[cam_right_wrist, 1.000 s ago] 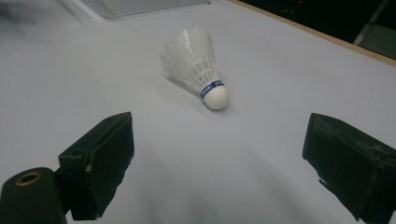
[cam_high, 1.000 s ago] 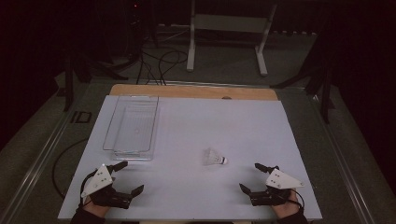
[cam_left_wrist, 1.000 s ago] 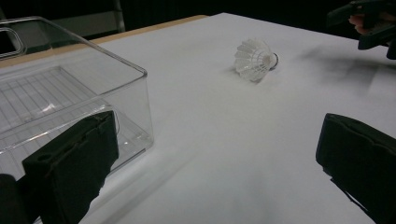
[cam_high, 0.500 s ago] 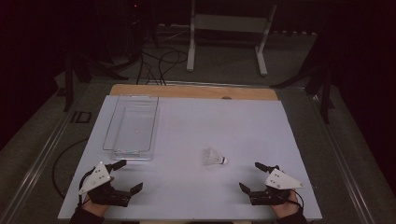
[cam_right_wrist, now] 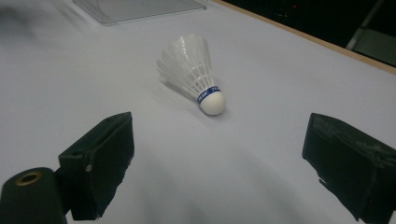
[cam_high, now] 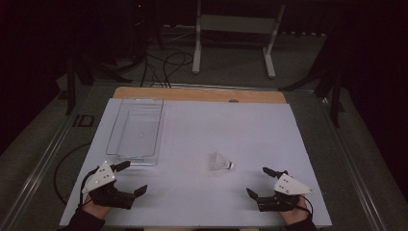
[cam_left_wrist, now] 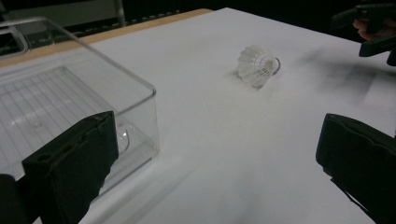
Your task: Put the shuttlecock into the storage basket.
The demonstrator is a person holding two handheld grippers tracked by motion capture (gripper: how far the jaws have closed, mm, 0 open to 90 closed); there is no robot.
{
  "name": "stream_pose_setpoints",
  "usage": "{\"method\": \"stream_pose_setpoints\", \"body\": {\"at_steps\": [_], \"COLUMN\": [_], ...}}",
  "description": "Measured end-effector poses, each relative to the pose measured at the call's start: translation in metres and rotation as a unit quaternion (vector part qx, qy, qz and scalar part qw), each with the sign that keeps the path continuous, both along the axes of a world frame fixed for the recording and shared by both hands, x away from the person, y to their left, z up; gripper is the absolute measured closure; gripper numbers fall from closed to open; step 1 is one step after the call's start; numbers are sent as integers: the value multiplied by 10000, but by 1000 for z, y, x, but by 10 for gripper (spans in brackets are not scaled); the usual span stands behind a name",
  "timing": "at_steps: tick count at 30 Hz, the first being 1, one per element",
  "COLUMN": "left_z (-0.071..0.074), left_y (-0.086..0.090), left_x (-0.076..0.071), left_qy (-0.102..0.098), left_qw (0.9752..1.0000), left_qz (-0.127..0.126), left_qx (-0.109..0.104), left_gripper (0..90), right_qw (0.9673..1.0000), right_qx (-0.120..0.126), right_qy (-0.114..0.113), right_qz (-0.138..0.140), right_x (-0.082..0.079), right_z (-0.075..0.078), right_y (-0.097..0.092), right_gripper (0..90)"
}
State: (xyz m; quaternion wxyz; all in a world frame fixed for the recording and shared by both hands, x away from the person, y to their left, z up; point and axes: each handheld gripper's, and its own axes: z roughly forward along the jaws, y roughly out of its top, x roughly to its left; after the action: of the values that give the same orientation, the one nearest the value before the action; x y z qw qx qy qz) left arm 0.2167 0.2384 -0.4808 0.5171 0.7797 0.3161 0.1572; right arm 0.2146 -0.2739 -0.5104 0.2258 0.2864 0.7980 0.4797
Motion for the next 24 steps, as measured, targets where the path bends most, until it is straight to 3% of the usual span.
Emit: {"method": "stream_pose_setpoints", "body": {"at_steps": [15, 24], "left_z": [34, 52], "left_y": [-3, -13], "left_x": [14, 26], "left_qy": [-11, -24], "left_qw": [9998, 9990], "left_qz": [-205, -430], "left_qx": [-7, 114], "left_gripper": [0, 0], "right_qw": [10000, 10000], "right_qx": [74, 81], "right_qy": [50, 52], "right_qz": [-5, 1], "right_x": [0, 0], "right_z": [1, 1], "right_y": [-1, -1], "right_gripper": [91, 90]}}
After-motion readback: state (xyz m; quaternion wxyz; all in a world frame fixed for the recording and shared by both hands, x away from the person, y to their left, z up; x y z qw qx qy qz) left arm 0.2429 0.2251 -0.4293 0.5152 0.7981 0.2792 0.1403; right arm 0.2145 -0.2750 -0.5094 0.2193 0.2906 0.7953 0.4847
